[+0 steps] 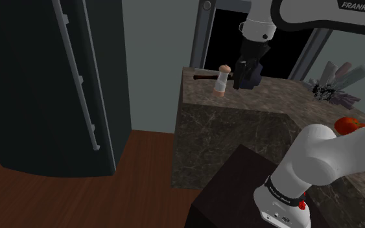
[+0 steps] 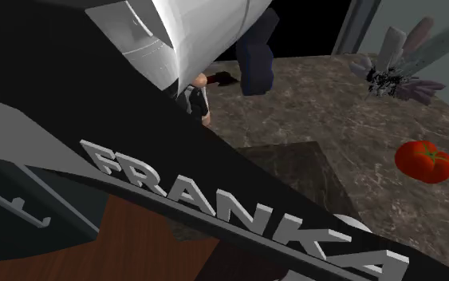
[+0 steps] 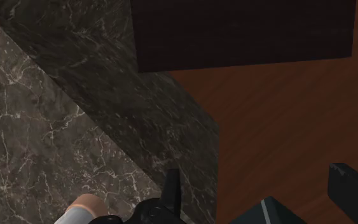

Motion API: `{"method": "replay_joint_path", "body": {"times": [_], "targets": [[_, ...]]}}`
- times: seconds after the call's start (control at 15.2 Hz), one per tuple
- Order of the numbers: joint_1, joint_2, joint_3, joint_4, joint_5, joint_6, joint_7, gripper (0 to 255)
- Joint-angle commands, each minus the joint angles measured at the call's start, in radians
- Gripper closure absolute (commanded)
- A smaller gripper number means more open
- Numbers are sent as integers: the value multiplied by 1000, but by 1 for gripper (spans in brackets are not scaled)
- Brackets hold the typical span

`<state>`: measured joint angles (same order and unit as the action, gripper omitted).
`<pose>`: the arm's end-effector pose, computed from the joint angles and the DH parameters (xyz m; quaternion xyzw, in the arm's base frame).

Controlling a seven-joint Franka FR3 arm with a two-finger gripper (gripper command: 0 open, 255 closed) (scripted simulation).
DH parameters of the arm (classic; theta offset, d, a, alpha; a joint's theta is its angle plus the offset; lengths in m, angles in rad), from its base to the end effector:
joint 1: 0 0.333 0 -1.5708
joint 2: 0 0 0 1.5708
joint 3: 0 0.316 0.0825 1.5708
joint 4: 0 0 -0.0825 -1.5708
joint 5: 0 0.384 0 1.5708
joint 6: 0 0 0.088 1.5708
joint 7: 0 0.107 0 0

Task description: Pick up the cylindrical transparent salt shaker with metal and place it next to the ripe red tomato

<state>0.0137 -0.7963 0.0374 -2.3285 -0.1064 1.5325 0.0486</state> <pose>0.3004 0.0075 0.6040 0.9978 -0.0064 0.0029 0.0664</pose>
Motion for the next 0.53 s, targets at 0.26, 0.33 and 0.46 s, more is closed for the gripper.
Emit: {"method": "replay_joint_path", "body": {"times": [0.26,0.33,0.46], "targets": [[-22,87,-74,38,-53,63,-86,0],[-27,111,-92,51,-64,78,-107,0],[-35,162,-128,80,-84,107,-149,0]]}}
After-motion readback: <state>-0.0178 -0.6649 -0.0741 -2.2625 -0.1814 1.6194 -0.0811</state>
